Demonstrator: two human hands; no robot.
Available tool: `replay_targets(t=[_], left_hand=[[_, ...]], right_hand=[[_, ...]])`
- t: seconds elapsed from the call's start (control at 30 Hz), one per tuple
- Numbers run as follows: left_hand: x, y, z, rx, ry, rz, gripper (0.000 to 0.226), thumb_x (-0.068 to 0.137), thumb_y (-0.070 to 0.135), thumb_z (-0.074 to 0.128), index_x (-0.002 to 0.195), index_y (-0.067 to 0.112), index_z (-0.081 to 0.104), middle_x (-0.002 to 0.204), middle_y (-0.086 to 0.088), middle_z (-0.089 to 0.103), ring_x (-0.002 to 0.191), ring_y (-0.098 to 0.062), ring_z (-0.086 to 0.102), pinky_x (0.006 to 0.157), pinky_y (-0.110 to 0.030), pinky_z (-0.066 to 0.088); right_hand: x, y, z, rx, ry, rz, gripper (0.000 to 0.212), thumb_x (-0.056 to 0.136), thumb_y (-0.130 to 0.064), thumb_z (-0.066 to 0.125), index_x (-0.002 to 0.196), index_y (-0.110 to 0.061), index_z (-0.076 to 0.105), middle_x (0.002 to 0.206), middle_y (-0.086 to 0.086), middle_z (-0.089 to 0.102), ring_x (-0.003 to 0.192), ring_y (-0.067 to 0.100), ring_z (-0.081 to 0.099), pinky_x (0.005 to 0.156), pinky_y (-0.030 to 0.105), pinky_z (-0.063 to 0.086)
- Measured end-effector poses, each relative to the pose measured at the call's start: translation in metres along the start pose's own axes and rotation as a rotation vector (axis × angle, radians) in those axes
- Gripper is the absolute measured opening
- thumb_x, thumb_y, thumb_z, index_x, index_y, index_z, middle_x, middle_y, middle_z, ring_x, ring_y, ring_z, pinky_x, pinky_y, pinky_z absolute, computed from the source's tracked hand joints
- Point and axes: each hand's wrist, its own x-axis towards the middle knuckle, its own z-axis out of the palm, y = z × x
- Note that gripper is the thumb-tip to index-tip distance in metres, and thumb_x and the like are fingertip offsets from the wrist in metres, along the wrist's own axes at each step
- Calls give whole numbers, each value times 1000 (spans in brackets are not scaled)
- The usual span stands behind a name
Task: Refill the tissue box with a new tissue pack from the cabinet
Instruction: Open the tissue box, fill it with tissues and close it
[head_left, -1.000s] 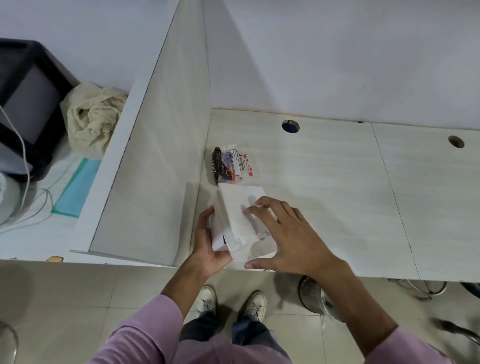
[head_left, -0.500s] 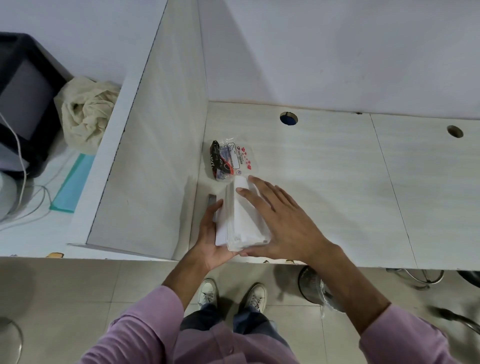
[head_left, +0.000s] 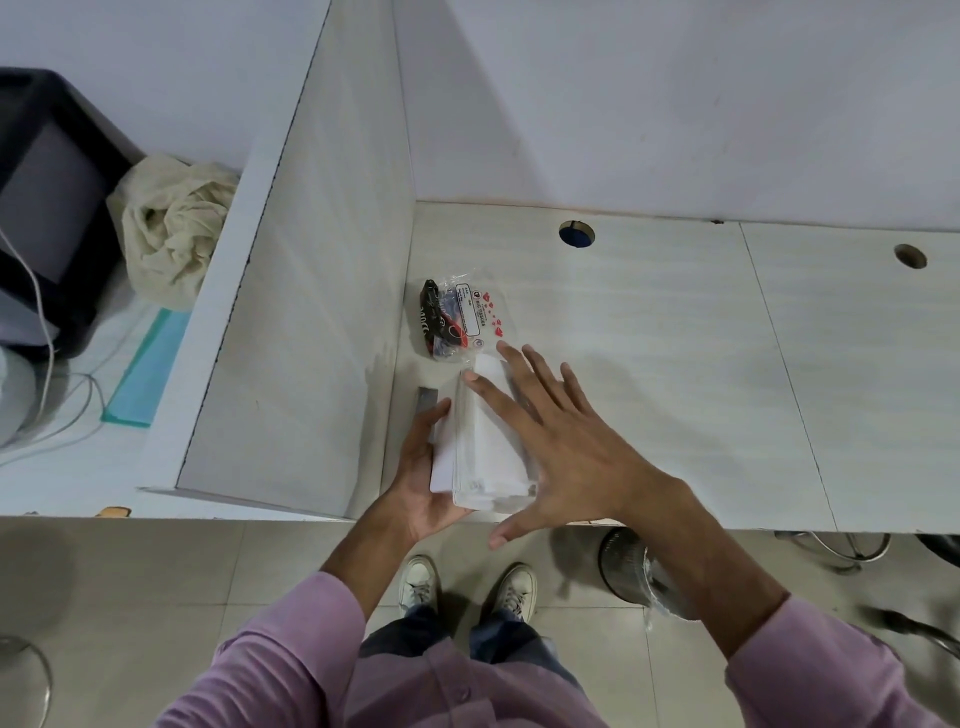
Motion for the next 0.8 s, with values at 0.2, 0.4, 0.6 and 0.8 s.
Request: replay_targets(t=[0.2, 0.4, 0.6, 0.8], left_hand=[[4, 1, -2, 18, 22, -40, 64, 87, 60, 60, 131, 15, 70, 132, -16, 67, 130, -37, 54, 124, -53, 27], [1, 3, 2, 33, 33, -31, 63, 86, 62, 54, 114, 12, 80, 119, -18, 74, 107, -38, 71, 98, -54, 48], [-4, 2, 8, 40, 41, -25, 67, 90, 65, 49, 116, 12, 79, 119, -19, 74, 105, -37, 73, 100, -53, 46], [-6, -1, 4, -32, 21, -37, 65, 91, 63, 51, 124, 11, 73, 119, -18, 72, 111, -37, 66, 108, -52, 44]], right_hand=[[5, 0, 7, -50, 84, 2, 135, 64, -82, 71, 162, -38, -11, 169, 15, 8, 155, 39, 19, 119, 71, 22], [6, 5, 11, -1, 217, 29, 125, 66, -83, 71, 164, -31, 15, 160, 12, 30, 142, 35, 38, 115, 54, 36], [3, 10, 3, 2, 139, 6, 128, 67, -90, 63, 165, -32, 7, 165, 12, 23, 148, 35, 31, 118, 57, 33], [-5, 3, -4, -1, 112, 31, 146, 58, -99, 55, 163, -29, -19, 171, 8, -26, 158, 27, -25, 126, 63, -6]])
